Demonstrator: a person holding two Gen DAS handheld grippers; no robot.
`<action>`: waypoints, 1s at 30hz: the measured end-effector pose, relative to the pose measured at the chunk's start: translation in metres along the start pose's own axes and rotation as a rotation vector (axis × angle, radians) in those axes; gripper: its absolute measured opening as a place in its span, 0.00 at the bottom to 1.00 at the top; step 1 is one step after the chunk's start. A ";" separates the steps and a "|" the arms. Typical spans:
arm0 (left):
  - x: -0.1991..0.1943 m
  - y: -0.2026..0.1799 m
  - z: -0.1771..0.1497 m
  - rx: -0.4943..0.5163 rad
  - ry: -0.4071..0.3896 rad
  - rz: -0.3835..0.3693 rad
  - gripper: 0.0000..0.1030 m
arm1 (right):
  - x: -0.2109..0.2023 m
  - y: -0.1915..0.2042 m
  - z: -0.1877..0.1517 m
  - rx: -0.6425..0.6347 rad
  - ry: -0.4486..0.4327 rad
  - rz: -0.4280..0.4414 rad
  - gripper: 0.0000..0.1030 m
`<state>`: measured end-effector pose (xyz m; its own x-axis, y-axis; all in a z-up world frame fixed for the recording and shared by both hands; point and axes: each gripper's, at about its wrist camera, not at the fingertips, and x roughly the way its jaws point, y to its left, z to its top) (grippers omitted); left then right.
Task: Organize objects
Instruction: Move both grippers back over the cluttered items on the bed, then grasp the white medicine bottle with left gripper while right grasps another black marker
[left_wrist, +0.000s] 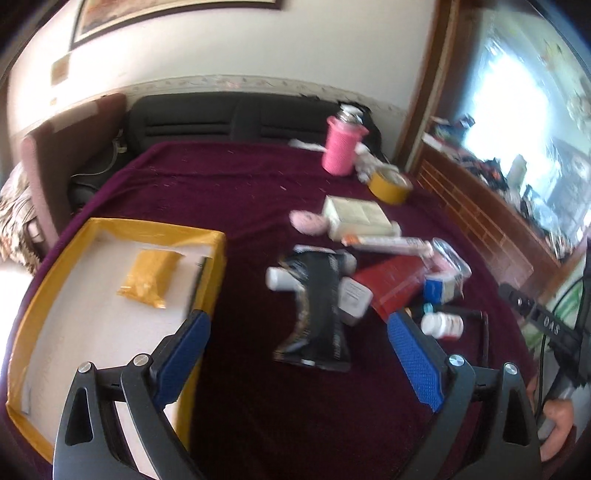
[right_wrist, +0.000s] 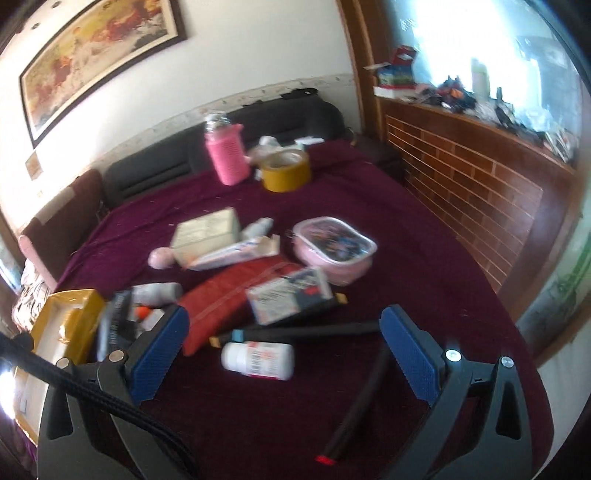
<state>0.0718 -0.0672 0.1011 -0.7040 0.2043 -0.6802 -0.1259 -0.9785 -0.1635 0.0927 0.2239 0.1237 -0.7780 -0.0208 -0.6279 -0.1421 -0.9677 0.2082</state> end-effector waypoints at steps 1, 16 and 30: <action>0.007 -0.011 -0.002 0.025 0.021 -0.019 0.91 | 0.001 -0.010 0.000 0.024 0.010 -0.002 1.00; 0.035 -0.063 -0.016 0.083 0.113 -0.155 0.91 | 0.082 -0.015 -0.010 0.115 0.381 0.513 1.00; 0.089 -0.097 -0.031 0.105 0.201 -0.136 0.91 | 0.036 -0.058 -0.011 0.181 0.376 0.663 1.00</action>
<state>0.0430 0.0472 0.0346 -0.5240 0.3252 -0.7872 -0.2888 -0.9373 -0.1949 0.0795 0.2761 0.0805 -0.4802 -0.6949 -0.5353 0.1570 -0.6685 0.7269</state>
